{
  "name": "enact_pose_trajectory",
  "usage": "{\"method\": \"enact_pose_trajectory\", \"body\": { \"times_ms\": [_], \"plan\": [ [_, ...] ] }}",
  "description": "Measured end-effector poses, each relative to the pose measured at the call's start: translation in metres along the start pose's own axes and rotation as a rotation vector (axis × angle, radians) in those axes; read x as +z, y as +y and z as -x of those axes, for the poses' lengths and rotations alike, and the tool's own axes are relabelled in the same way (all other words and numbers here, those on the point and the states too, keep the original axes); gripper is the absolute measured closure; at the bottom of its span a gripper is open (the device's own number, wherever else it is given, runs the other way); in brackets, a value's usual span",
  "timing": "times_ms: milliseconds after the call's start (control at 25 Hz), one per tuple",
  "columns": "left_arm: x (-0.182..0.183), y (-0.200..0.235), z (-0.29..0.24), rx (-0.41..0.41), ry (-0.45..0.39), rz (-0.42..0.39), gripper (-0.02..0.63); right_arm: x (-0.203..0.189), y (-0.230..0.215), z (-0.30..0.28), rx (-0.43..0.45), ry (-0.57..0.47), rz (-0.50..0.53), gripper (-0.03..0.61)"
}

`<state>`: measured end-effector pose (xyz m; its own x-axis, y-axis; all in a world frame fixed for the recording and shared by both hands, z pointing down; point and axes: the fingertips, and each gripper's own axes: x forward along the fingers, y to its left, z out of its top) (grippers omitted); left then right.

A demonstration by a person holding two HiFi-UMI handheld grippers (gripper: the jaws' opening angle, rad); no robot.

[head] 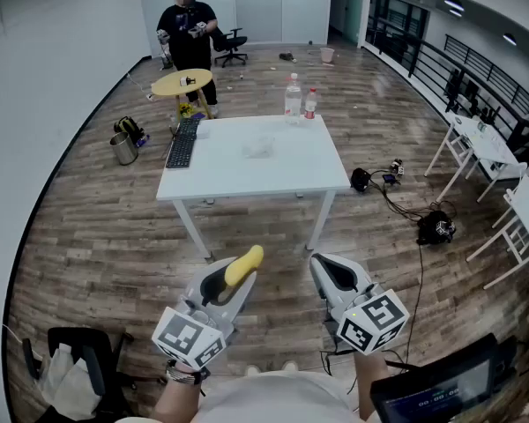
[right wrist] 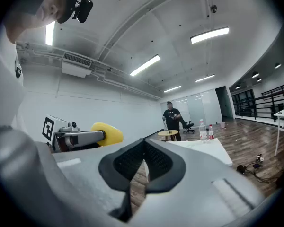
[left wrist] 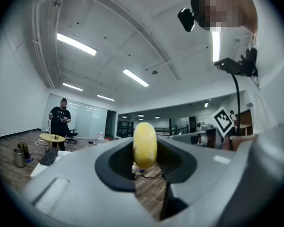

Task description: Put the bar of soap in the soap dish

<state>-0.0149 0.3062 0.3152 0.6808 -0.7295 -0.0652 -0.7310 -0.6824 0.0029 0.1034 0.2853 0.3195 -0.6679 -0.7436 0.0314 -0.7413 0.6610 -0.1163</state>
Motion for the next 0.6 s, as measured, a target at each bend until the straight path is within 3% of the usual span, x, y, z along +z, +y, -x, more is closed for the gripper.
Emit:
{"method": "enact_pose_trajectory", "body": {
  "times_ms": [200,400,600],
  "plan": [
    [-0.003,-0.003,-0.002,0.008,0.008,0.005,0.485,0.002,-0.006,0.005,-0.006,-0.008,0.0,0.577],
    [-0.002,-0.007,-0.005,0.014,0.001,0.002,0.485,0.007,-0.016,0.013,-0.01,-0.06,-0.092,0.577],
    [-0.002,-0.013,-0.012,0.014,0.006,-0.019,0.485,0.012,-0.024,0.02,-0.023,-0.073,-0.046,0.577]
  ]
}}
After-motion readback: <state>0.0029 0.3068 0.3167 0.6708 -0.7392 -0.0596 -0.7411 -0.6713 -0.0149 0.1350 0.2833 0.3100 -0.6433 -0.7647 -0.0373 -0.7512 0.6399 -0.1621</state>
